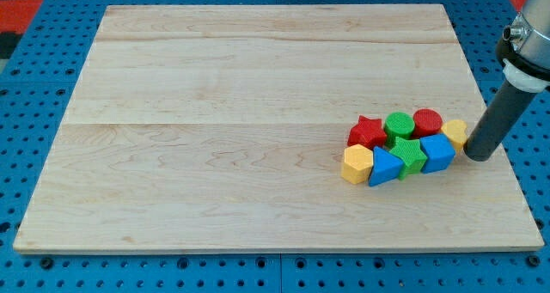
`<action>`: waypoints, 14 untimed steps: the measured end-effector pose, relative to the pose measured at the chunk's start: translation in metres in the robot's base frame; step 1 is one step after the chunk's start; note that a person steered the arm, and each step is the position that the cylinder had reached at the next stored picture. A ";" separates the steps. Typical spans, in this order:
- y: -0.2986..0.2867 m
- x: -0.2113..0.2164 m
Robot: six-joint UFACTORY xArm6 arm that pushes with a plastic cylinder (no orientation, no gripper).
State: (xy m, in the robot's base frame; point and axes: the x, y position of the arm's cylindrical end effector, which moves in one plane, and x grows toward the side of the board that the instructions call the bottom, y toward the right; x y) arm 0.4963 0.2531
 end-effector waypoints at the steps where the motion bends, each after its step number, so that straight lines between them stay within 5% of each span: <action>1: 0.029 -0.002; 3: 0.076 -0.041; 6: 0.054 -0.043; 11: 0.051 0.023; 14: 0.001 0.024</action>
State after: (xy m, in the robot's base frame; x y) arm 0.5202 0.2537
